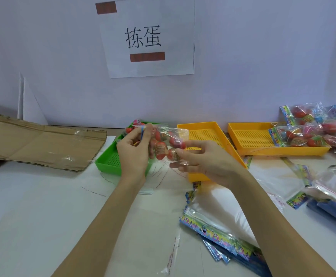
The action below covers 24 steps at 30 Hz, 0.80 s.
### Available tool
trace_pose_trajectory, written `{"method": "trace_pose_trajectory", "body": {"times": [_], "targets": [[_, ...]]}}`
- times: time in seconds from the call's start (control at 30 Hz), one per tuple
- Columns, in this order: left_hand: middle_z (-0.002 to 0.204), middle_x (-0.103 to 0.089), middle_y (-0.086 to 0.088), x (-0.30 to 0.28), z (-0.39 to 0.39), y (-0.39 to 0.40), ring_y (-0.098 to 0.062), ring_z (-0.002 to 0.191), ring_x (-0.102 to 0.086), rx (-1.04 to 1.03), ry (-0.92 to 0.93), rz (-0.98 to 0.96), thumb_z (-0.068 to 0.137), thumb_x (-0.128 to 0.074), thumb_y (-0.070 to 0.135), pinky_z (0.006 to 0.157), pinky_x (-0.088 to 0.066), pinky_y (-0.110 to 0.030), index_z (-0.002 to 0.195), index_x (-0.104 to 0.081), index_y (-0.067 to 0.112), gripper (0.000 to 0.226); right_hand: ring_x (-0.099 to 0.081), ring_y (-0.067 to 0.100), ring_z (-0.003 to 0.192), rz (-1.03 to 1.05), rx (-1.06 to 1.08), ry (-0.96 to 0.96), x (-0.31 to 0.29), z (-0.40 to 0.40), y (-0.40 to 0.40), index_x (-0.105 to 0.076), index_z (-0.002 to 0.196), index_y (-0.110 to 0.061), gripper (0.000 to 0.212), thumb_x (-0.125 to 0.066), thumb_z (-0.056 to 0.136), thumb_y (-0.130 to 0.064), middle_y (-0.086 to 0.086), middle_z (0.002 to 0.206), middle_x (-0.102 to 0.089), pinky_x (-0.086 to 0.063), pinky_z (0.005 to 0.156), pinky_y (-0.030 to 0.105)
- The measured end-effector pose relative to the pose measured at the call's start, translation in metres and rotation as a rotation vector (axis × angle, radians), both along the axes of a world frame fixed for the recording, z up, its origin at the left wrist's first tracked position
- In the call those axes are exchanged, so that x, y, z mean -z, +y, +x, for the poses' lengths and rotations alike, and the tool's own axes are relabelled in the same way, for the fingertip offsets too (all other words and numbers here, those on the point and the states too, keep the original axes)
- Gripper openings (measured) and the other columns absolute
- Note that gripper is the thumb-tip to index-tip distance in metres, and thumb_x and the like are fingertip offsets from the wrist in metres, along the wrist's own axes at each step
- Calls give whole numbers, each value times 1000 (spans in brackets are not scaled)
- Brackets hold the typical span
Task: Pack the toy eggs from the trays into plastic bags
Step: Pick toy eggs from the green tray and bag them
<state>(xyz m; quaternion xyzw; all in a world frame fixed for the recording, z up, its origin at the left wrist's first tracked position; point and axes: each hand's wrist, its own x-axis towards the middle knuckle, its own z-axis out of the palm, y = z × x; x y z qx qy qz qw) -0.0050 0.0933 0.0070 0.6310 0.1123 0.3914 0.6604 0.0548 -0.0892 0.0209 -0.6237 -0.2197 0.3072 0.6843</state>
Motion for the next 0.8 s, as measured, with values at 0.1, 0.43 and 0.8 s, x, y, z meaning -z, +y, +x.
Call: {"method": "trace_pose_trajectory", "body": {"times": [0.1, 0.43, 0.8], "targets": [[57, -34, -6, 1, 0, 4, -13, 47, -29, -100, -2, 68, 99, -71, 35, 38, -30, -20, 74, -61, 1, 43, -77, 23, 91, 30, 36, -36, 0, 0, 0, -69, 118, -6, 40, -81, 85, -25, 11, 99, -80, -58, 72, 21], [69, -67, 4, 1, 1, 21, -8, 54, -58, -166, 104, 25, 101, -66, 10, 53, -49, -24, 101, -75, 13, 10, -73, 22, 82, -110, 12, -99, -3, 6, -9, -69, 119, -6, 34, -76, 93, -27, 14, 101, -78, -57, 66, 25], [137, -55, 2, 7, -1, 4, -16, 127, -51, 138, 472, 794, 94, -76, 35, 107, -43, -31, 106, -80, 23, 17, -72, 28, 111, 887, 718, 350, -10, 18, -20, -16, 163, -10, 79, -60, 99, 7, 25, 136, -58, -61, 82, 26]]}}
